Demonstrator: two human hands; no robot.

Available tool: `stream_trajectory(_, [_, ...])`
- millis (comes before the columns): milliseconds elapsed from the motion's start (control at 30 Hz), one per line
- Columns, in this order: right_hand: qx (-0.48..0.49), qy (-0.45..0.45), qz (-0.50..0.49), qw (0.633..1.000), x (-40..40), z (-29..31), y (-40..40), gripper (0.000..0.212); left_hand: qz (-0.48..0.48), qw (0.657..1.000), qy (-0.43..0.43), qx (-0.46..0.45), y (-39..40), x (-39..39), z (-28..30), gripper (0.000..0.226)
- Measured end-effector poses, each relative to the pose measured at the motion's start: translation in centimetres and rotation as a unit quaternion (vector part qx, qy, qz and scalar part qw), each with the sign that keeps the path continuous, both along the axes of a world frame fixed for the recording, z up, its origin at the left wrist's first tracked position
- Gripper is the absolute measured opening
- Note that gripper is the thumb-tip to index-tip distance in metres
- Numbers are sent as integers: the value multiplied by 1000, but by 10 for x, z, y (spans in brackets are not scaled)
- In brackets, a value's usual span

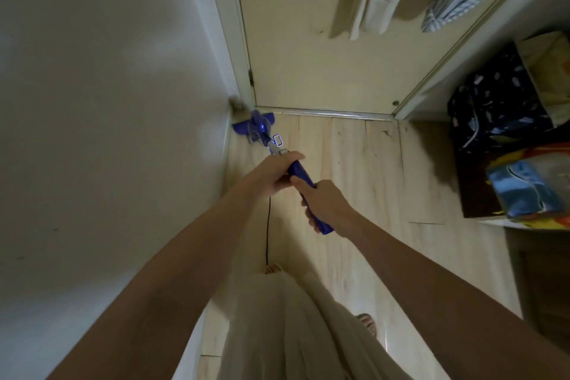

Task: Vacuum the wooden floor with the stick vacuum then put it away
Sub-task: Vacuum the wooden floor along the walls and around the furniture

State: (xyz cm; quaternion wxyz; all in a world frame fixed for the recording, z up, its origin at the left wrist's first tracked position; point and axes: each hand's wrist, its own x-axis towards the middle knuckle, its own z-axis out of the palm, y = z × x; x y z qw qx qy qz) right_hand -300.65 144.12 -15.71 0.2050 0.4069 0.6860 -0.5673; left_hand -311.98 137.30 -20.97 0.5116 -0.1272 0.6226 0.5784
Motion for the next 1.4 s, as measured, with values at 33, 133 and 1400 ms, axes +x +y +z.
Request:
stream_trajectory(33, [12,-7,10,1000,12,3,14,46,-15,1000,7,5,12,11,1,16])
stream_trajectory(133, [19,-23,9,1000,53,10,46,45,-53,998,21,1,44,48,8,16])
stream_trajectory(1400, [1,10,-200,980,177,16,201,44,-198,975,68,-70,255,165,22,12])
